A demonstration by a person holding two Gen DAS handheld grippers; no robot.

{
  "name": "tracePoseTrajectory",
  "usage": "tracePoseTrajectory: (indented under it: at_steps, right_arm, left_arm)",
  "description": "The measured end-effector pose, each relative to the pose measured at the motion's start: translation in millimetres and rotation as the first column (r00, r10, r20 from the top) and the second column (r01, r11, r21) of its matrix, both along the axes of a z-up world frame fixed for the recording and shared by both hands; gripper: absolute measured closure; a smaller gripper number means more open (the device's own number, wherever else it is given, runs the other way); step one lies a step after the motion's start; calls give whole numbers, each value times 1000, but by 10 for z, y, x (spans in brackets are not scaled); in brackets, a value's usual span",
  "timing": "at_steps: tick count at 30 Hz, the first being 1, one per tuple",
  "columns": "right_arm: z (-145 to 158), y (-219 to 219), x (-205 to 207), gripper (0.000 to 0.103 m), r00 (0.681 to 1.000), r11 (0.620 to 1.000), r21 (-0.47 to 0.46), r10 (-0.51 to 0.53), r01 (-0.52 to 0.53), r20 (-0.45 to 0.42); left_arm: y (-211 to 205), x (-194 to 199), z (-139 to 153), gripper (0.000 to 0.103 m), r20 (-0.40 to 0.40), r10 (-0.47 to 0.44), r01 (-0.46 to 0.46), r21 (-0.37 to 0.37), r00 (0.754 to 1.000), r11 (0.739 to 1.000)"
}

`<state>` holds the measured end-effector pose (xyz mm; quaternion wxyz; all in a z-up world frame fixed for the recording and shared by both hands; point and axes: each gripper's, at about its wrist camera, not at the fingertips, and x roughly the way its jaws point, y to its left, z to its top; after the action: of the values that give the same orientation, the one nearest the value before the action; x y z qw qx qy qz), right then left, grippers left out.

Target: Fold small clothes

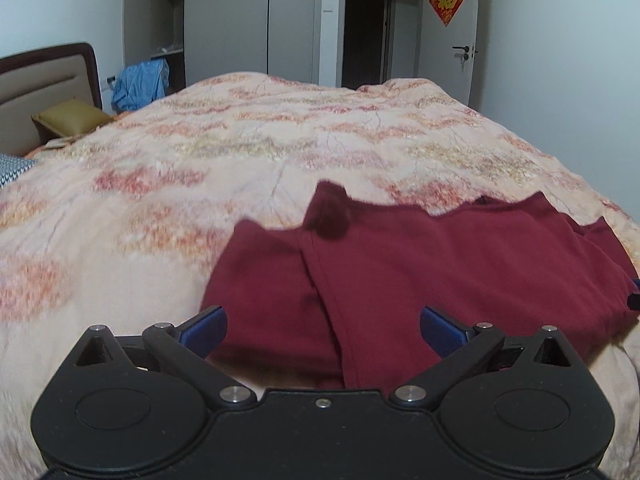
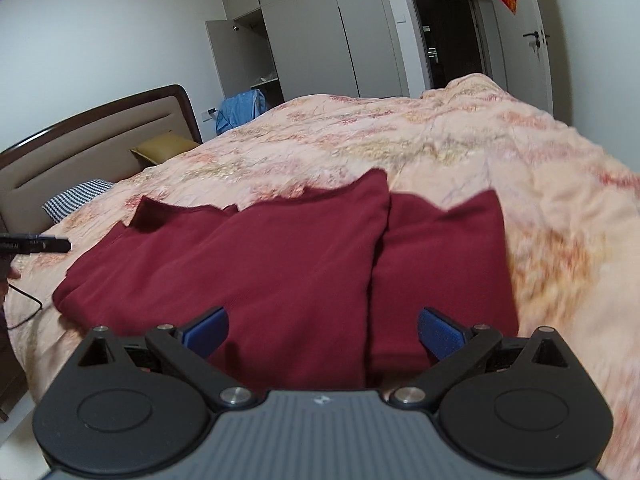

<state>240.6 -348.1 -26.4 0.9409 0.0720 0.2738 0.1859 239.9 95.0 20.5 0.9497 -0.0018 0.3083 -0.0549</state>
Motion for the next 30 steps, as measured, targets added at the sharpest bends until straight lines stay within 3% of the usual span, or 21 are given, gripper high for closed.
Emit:
tracePoseTrajectory:
  at_steps: [5,9,14,16,17,19,20,25,30]
  right_arm:
    - [-3,-86,-88,13,999,996,85,-36,36,-9]
    - [2,-137,-115,34,997,991,111,-71,73,-19]
    - [-31,-129,-123,65,994,988,120,-94,100,-54]
    - [-45,-98,-153,87,993,990,81,-109,113,-54]
    - [-45,-90,-166,90,992,991,62,-114,117,-52]
    - [-33,-107,-201,93,992,990,68,-119,121,-43]
    - [-19,-110,-221,93,992,990,67,-119,122,-38]
    - [101,-123,-343,94,993,991,56,-119,119,4]
    - [29,-174,-379,95,991,991,43,-127,129,-35]
  left_arm:
    - [-51,-146,-188,1,-45,-9,9,1,999,1000]
    - [-92,-216,-233,4,-52,-19,18,-11,998,1000]
    - [-108,-238,-236,30,-63,-39,37,-33,997,999]
    - [-101,-243,-230,46,-68,-48,44,-52,997,998]
    - [-93,-244,-223,59,-69,-55,51,-65,996,997]
    - [-86,-241,-206,74,-73,-51,45,-81,996,996]
    - [-83,-234,-194,88,-76,-33,28,-74,997,997]
    - [-1,-234,-69,95,-75,14,-25,-152,997,988]
    - [9,-169,-183,95,-143,71,-91,-145,987,985]
